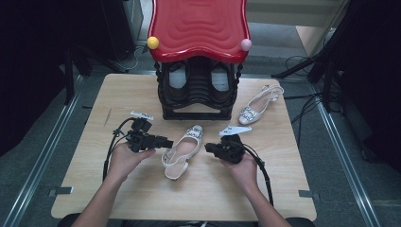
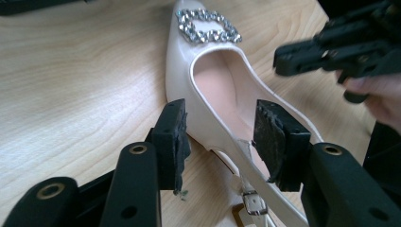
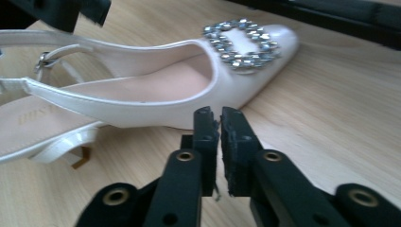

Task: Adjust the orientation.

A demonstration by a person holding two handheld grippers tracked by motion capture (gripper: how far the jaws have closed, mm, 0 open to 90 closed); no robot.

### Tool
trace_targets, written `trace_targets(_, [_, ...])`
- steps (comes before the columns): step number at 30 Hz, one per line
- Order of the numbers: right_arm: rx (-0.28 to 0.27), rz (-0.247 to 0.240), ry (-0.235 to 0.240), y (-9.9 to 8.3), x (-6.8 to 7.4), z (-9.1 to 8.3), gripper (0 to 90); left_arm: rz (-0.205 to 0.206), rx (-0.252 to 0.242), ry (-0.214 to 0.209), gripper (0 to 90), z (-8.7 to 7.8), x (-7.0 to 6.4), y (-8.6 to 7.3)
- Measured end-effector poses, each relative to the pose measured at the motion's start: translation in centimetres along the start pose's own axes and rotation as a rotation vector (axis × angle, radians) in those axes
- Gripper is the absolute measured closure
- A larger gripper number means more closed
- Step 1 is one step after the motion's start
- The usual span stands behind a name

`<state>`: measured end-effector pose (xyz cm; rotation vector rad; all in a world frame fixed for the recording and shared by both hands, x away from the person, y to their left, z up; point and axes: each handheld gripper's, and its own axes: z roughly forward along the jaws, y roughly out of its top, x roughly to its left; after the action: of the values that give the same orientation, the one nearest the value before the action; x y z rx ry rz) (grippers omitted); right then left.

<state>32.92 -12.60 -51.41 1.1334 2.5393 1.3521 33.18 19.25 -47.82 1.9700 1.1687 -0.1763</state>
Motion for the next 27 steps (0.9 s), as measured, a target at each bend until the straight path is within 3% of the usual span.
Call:
trace_targets(3, [0.008,-0.007,0.018,0.2,0.5,0.7,90.0,-0.002,-0.02,0.008,53.3,-0.8,0.3,0.0])
trace_targets(6, [0.026,0.005,0.024,0.4,0.9,1.3,90.0,-0.004,-0.042,0.058,53.3,-1.4,0.7,-0.2])
trace_targets(12, [0.072,-0.01,-0.005,0.3,0.7,2.3,90.0,-0.019,-0.05,0.059,52.0,-2.1,1.3,-0.7])
trace_targets(15, [0.088,-0.014,-0.012,0.3,0.6,2.9,90.0,-0.031,-0.062,0.04,51.6,-2.3,1.3,-0.9])
trace_targets(27, [0.091,-0.009,-0.006,1.1,0.0,3.6,90.0,-0.047,-0.065,0.062,49.1,-2.8,1.4,-2.0])
